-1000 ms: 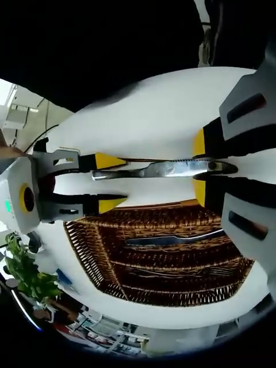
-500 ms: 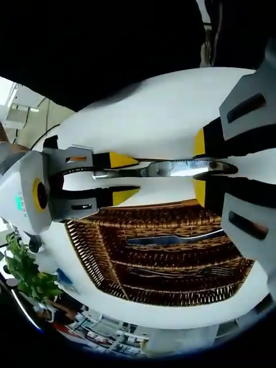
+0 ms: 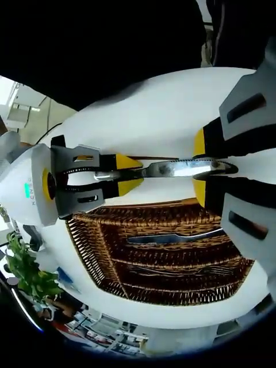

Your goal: Arrange the knives, forks, and spoons in their matching storage slots by inserting each utensil handle-first until every utensil is classified and aligned in the correct compartment

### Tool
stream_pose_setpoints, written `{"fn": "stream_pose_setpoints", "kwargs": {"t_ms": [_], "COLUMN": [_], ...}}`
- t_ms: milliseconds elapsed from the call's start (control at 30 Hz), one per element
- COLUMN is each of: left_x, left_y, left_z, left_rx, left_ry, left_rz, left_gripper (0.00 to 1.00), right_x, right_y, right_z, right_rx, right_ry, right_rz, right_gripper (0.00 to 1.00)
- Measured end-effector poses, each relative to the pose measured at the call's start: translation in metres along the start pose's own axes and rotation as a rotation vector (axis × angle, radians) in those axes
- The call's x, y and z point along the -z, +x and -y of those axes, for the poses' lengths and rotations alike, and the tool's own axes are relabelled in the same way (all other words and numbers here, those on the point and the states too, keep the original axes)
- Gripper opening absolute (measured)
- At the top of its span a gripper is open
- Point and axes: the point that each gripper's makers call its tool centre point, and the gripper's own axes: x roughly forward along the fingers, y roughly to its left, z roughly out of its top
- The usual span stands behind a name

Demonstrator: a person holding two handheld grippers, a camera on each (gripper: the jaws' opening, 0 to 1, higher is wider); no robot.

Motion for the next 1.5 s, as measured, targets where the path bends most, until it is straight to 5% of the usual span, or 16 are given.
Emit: {"fn": "stream_pose_setpoints", "kwargs": {"t_ms": [400, 467, 533, 667, 1033, 1500], "left_x": [-0.002, -0.003, -0.008, -0.009, -0.023, -0.032], "left_y": [-0.001, -0.001, -0.002, 0.000, 0.000, -0.003], "left_z": [-0.002, 0.000, -0.003, -0.005, -0.003, 0.001], "left_rx": [-0.008, 0.008, 0.002, -0.017, -0.021, -0.027], "left_ry": [0.004, -0.064, -0.070, -0.058, -0.037, -0.025], "left_rz": [0.016, 0.040, 0.089, 0.098, 0.133, 0.154], "left_gripper": [0.11, 0.12, 0.17, 0.30, 0.22, 0.14], "right_x": [-0.004, -0.006, -0.014, -0.024, -0.048, -0.046], "right_y": [-0.003, -0.006, -0.009, -0.013, -0.022, -0.025], "right_z": [0.001, 0.000, 0.000, 0.003, 0.001, -0.003], "right_rx": [-0.010, -0.009, -0.019, -0.013, -0.023, -0.015], "right_ry": [0.051, 0.036, 0.049, 0.049, 0.047, 0.031], "right_rz": [-0.018, -0.025, 0.011, 0.014, 0.007, -0.035], "right_gripper": [0.05, 0.05, 0.05, 0.05, 0.05, 0.05]}}
